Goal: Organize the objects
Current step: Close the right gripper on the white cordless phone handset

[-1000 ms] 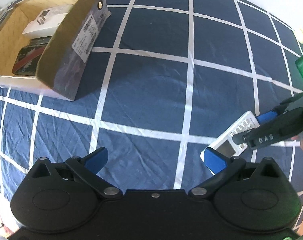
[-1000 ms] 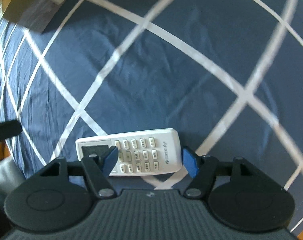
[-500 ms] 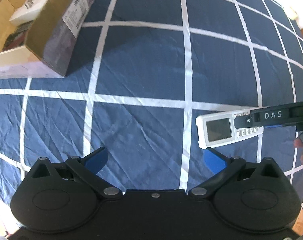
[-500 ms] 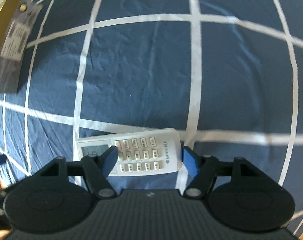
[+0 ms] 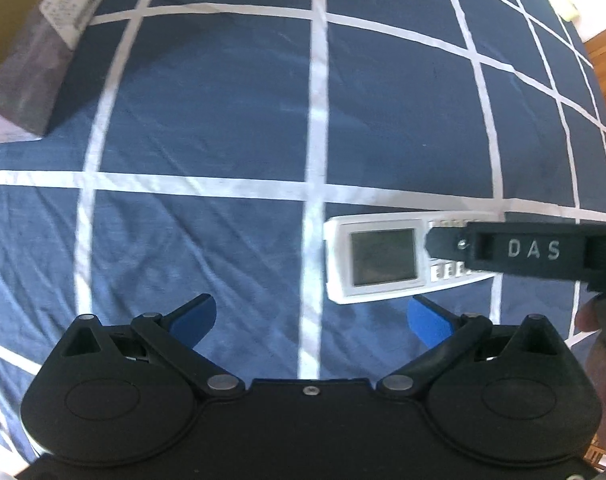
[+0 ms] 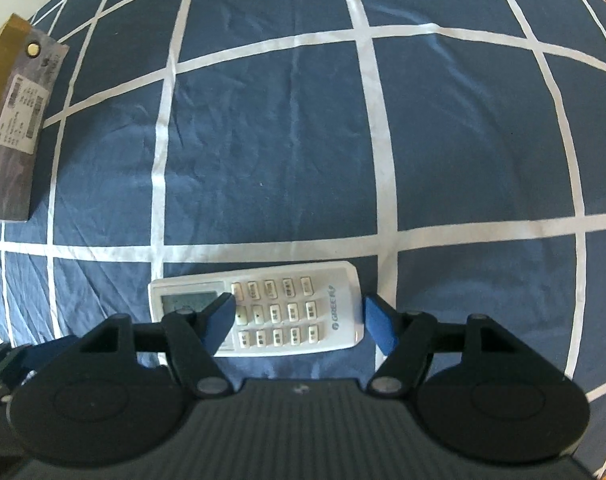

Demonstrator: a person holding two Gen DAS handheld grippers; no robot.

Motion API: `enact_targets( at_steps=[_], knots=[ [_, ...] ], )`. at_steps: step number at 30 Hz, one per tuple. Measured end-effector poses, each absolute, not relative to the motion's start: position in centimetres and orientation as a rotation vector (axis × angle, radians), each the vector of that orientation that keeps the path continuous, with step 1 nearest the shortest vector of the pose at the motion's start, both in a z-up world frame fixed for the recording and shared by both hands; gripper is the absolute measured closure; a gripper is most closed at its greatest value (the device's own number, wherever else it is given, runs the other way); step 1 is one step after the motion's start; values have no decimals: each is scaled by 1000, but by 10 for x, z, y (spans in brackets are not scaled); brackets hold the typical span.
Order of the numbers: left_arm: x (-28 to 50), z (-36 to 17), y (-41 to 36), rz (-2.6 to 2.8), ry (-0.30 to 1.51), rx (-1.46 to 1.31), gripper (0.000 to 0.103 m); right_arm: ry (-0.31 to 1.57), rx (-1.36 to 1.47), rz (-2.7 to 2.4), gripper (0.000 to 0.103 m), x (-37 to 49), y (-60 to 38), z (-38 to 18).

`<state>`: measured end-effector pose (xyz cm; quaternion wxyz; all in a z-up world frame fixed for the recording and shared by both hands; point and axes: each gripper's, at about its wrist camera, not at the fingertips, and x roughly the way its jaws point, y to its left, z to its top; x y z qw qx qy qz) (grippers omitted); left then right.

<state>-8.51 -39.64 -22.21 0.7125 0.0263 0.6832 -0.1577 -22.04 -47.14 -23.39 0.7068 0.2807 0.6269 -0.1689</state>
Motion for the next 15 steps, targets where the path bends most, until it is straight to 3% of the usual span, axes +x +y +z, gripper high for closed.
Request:
enact_targets(
  at_steps=[15],
  knots=[
    [-79, -233, -421, -368, 1523, 10, 0, 1381, 611, -317, 34, -219, -474, -235]
  ],
)
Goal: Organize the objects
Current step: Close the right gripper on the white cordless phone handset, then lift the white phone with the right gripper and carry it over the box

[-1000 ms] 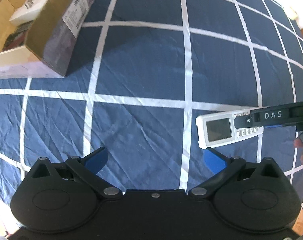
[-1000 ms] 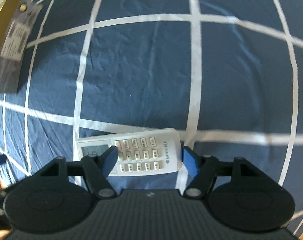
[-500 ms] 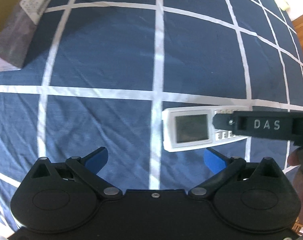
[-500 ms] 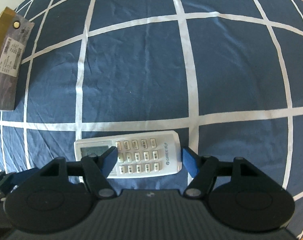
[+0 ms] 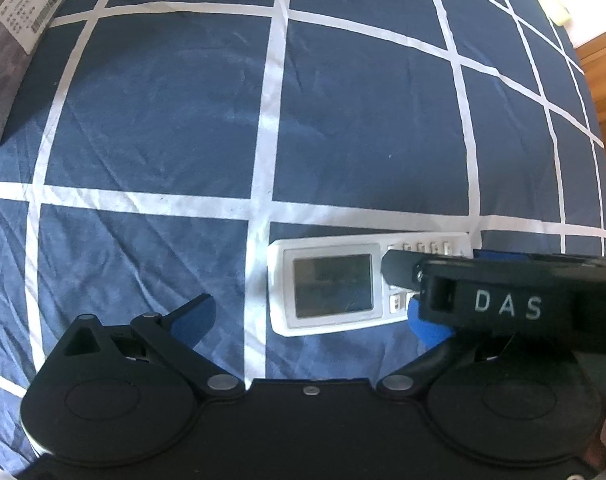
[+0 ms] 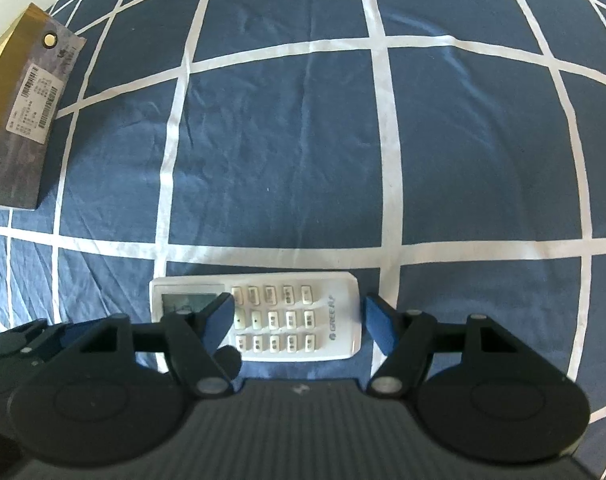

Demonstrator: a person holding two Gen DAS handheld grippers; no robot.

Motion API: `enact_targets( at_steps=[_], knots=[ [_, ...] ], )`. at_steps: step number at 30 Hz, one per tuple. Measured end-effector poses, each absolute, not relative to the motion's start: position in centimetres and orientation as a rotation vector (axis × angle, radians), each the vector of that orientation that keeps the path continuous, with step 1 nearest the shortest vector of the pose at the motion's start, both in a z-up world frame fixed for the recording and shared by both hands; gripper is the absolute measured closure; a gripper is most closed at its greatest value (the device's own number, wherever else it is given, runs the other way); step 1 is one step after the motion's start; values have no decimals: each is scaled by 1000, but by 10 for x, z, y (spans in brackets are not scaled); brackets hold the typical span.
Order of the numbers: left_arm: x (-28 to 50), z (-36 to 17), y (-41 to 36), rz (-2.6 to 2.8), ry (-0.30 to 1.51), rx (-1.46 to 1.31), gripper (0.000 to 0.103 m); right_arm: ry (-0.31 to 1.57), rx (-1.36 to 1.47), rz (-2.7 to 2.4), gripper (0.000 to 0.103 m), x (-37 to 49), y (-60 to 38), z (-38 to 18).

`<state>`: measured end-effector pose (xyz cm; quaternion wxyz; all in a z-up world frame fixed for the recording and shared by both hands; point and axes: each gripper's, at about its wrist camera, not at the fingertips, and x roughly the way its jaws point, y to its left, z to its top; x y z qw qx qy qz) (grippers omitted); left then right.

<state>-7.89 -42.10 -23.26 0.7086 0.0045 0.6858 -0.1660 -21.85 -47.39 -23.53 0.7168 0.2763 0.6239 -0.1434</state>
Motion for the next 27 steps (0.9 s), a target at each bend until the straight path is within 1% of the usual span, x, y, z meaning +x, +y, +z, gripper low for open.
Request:
enact_targets(
  at_steps=[3, 5, 6, 7, 14, 20, 27],
  knots=[
    [-78, -234, -425, -375, 1534, 5, 0, 1379, 610, -306, 34, -218, -473, -236],
    [-78, -236, -428, -376, 1542, 5, 2, 1380, 606, -297, 34, -217, -473, -236],
    [-78, -236, -429, -377, 1546, 5, 5, 1382, 603, -294, 34, -217, -472, -236],
    [-78, -236, -430, -376, 1548, 3, 10, 1384, 603, -292, 33, -217, -472, -236],
    [-79, -235, -433, -393, 1553, -20, 24, 1386, 612, -291, 34, -219, -471, -237],
    [-79, -232, -435, -385, 1548, -5, 23, 1384, 629, -289, 35, -222, -470, -236],
    [-73, -209, -426, -366, 1523, 3, 23, 1368, 635, -276, 36, -216, -467, -216]
  ],
)
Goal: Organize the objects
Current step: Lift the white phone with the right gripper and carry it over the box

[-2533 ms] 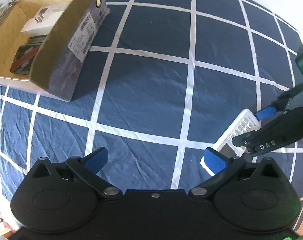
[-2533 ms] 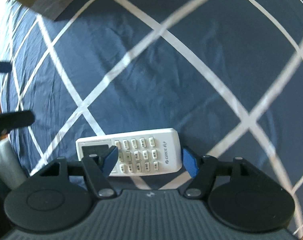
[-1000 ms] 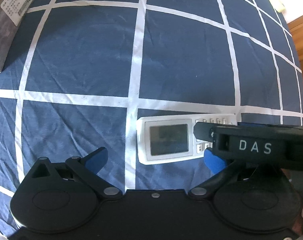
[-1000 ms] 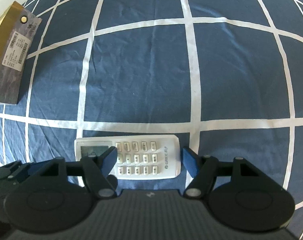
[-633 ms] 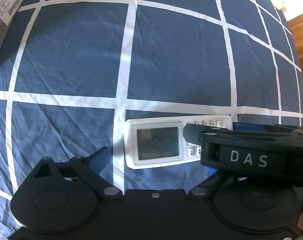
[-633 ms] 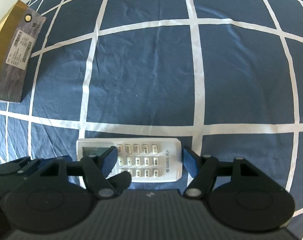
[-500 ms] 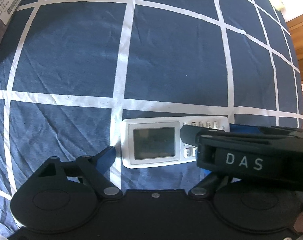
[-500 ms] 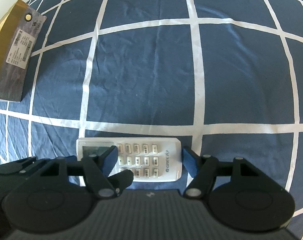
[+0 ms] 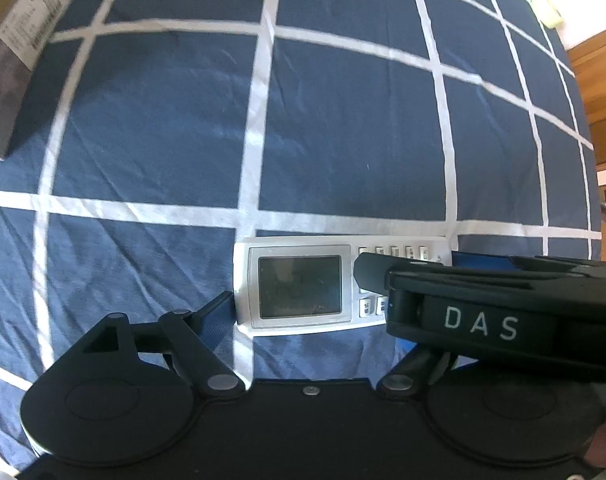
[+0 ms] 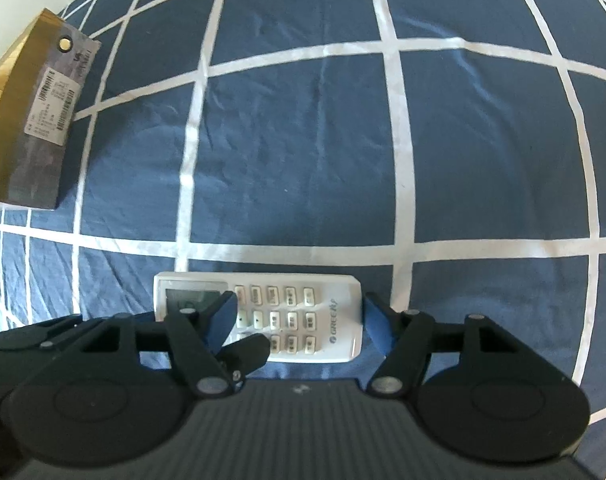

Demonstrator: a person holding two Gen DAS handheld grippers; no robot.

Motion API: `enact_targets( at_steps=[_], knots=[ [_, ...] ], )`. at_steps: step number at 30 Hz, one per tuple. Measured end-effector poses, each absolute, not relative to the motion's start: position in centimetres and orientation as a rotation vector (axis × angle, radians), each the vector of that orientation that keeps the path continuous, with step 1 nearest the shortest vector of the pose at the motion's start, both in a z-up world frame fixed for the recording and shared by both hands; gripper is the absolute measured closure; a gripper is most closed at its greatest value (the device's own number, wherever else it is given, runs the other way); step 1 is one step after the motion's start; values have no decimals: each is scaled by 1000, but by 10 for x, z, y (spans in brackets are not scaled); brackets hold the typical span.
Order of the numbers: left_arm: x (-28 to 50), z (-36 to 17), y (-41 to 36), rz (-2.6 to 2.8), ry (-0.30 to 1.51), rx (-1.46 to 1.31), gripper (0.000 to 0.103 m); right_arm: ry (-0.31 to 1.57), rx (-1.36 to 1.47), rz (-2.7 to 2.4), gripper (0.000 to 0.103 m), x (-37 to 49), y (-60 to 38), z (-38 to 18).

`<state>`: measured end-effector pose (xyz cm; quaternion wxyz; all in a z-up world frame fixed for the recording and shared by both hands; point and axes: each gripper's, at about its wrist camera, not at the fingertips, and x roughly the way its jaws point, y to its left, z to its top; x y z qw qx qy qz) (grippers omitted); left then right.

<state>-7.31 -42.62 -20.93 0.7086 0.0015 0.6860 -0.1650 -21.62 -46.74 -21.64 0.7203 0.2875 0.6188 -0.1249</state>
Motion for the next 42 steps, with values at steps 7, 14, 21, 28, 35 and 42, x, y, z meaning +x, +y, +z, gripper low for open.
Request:
enact_targets(
  at_steps=[7, 14, 21, 28, 35, 42],
  knots=[
    [-69, -176, -410, -331, 1490, -15, 23, 1351, 612, -245, 36, -202, -457, -184],
    [-62, -143, -385, -264, 1417, -37, 23, 1293, 571, -184, 36, -182, -437, -153],
    [-51, -119, -348, -215, 1369, -63, 23, 1257, 530, -128, 36, -154, -409, -130],
    [-33, -100, -301, -216, 1329, -70, 23, 1222, 502, -117, 36, -121, -370, -109],
    [-7, -79, -241, -252, 1296, -42, 23, 1181, 505, -145, 35, -84, -321, -89],
    [24, -66, -176, -295, 1270, 6, 23, 1136, 535, -184, 36, -40, -265, -75]
  ],
)
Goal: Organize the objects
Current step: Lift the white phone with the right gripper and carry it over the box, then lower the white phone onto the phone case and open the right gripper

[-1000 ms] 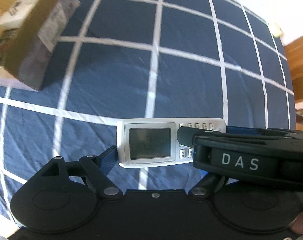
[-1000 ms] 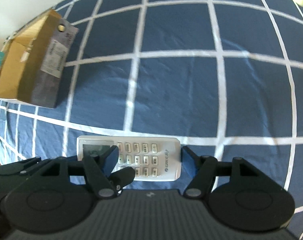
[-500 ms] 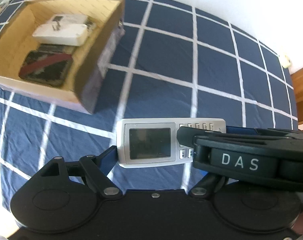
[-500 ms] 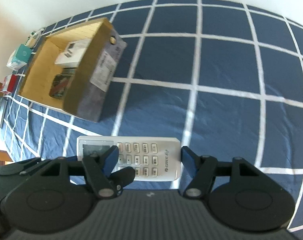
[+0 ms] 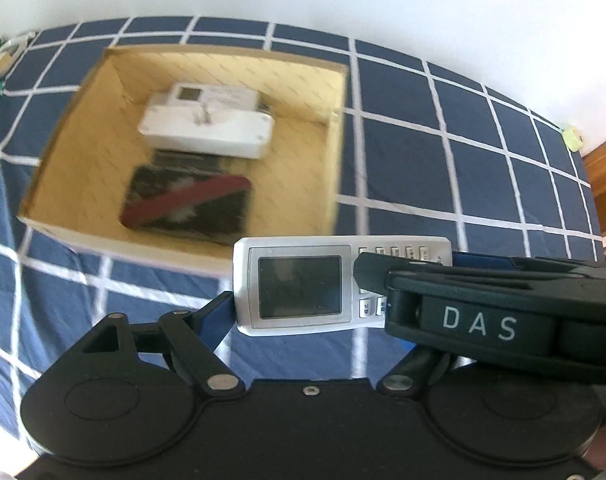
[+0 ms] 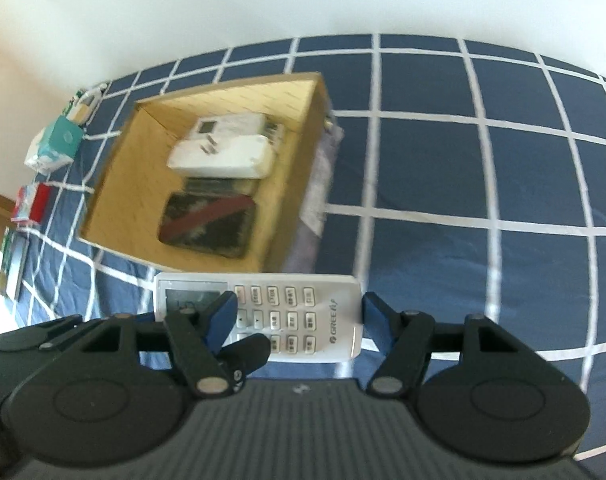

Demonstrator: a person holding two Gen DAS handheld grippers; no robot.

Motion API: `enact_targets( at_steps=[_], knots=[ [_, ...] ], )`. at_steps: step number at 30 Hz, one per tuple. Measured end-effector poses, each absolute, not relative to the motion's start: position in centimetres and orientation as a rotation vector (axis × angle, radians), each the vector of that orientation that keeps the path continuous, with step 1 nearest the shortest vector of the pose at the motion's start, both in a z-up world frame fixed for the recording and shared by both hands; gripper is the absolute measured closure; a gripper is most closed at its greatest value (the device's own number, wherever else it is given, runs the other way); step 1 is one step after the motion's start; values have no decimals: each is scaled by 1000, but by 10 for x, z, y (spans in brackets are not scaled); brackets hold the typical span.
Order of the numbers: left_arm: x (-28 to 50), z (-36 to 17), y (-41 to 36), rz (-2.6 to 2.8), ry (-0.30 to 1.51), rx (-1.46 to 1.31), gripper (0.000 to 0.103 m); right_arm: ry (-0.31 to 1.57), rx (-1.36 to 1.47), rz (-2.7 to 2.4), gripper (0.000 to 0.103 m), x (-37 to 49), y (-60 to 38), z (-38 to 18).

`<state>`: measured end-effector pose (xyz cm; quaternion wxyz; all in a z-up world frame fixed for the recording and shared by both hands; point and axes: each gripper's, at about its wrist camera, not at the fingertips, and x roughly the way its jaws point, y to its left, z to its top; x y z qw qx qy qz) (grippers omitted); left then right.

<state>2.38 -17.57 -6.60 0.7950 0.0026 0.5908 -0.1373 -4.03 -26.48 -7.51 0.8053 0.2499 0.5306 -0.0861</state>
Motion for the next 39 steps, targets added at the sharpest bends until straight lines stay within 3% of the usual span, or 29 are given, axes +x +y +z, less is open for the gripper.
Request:
enact_targets(
  at_steps=[19, 39],
  knots=[
    [103, -80, -78, -356, 1285, 49, 23, 1107, 583, -250, 36, 54, -180, -83],
    [199, -175, -80, -395, 1472, 65, 23, 1278, 668, -290, 35, 151, -207, -183]
  ],
)
